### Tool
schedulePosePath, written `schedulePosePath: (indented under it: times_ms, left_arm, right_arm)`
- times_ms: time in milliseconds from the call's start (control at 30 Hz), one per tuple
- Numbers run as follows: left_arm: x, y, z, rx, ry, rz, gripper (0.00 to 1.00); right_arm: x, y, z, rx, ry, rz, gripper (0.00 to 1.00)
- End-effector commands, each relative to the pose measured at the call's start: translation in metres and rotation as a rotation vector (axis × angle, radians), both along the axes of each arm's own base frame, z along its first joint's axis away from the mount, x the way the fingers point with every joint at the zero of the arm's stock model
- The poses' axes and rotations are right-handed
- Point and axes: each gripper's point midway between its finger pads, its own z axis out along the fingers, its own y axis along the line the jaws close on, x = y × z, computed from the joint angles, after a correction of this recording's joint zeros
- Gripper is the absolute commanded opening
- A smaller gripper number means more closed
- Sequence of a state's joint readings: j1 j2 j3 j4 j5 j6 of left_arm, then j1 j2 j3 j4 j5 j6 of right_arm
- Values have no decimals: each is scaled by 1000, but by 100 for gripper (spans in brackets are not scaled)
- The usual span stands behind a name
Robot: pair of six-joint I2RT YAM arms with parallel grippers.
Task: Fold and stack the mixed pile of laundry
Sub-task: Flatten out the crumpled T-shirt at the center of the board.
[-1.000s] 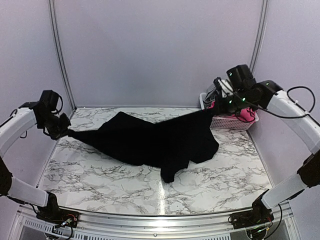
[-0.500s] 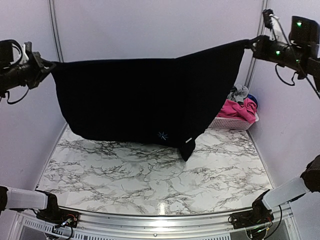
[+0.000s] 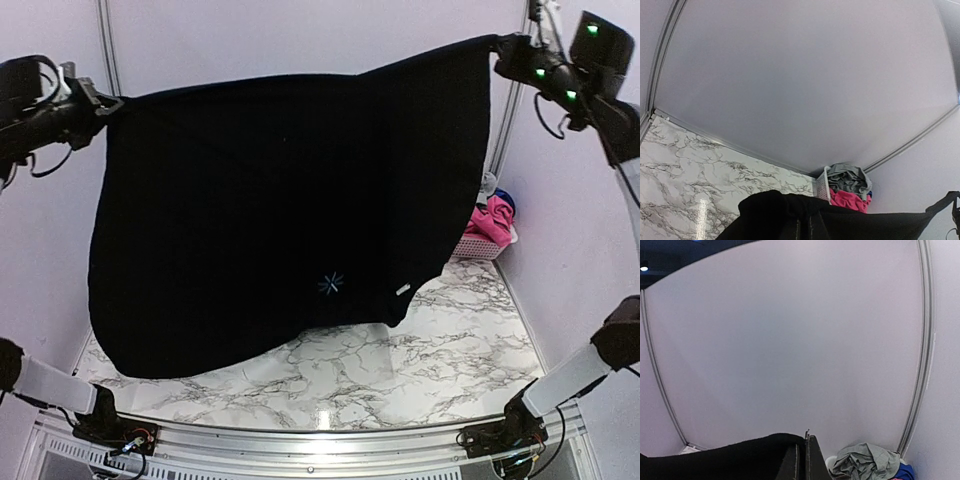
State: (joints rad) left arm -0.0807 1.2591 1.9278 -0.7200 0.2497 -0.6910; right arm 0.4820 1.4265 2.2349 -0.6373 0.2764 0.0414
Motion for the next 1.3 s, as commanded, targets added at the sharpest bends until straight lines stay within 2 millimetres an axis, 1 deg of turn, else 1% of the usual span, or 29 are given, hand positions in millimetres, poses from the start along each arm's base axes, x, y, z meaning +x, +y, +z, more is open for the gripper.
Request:
schedulePosePath:
  times_ms: [0,67,100,167,200,233,300,333,400,433,467,500,533,600,633,667,700,733,767,800,867,900,933,967,1000,1067,1100,1133,1267]
  left_arm:
    - [95,15,-19,33,-5,109,0]
    - [129,15,-3,32,-60,114,0]
    - [144,14,7,23,-90,111,0]
    - [165,8,39,-33,-189,72,0]
    - [168,4,59,-81,-256,31,0]
    - [167,1,83,-132,-340,-6,0]
    - [153,1,126,-218,-494,-56,0]
    - [142,3,144,-249,-560,-66,0]
    - [122,9,169,-268,-654,-68,0]
    - [118,10,172,-265,-664,-66,0]
    - [118,9,169,-254,-656,-68,0]
    - [122,21,162,-225,-642,-45,0]
    - [129,25,150,-209,-611,-35,0]
    - [146,28,117,-183,-533,-24,0]
    - [155,28,96,-157,-481,-17,0]
    - [167,29,68,-127,-416,-8,0]
    - [177,29,33,-101,-326,-5,0]
    - [184,29,-2,-79,-245,2,0]
    - [189,30,-43,-60,-156,11,0]
    - [190,31,-80,-41,-76,12,0]
    - [181,28,-155,-24,79,5,0]
    - [172,25,-190,-10,152,-4,0]
    - [160,23,-223,-4,220,-10,0]
    - [147,22,-250,-2,277,-13,0]
    - [128,21,-288,4,362,-16,0]
    - [97,21,-326,34,460,-19,0]
    - [83,20,-346,47,513,-29,0]
    - [69,20,-362,54,558,-30,0]
    - [11,12,-406,43,712,-56,0]
  right_arm:
    - [77,-15,0,28,-52,-150,0]
    - [100,-20,14,60,-111,-140,0]
    - [106,-23,24,80,-156,-133,0]
    - [118,-25,42,120,-247,-62,0]
    - [121,-29,50,148,-293,-38,0]
    - [120,-31,60,172,-343,5,0]
    - [106,-42,85,225,-456,82,0]
    - [94,-49,100,250,-524,94,0]
    - [70,-60,123,291,-627,135,0]
    - [62,-64,129,309,-655,161,0]
    - [55,-64,133,313,-680,186,0]
    - [52,-64,134,311,-691,198,0]
    - [52,-62,134,311,-693,208,0]
    - [65,-57,124,309,-647,238,0]
    - [80,-51,111,298,-586,255,0]
    - [96,-44,93,285,-509,274,0]
    - [116,-37,64,273,-410,294,0]
    - [126,-26,36,257,-330,337,0]
    - [138,-15,-3,248,-233,370,0]
    - [144,-8,-42,243,-143,378,0]
    - [139,4,-115,219,18,375,0]
    - [128,8,-142,218,84,366,0]
    - [109,14,-178,220,159,384,0]
    - [94,21,-202,216,214,399,0]
    - [77,28,-223,210,273,406,0]
    - [45,41,-263,191,385,429,0]
    - [30,45,-279,186,430,433,0]
    - [18,48,-295,181,480,438,0]
    - [-26,53,-350,112,669,422,0]
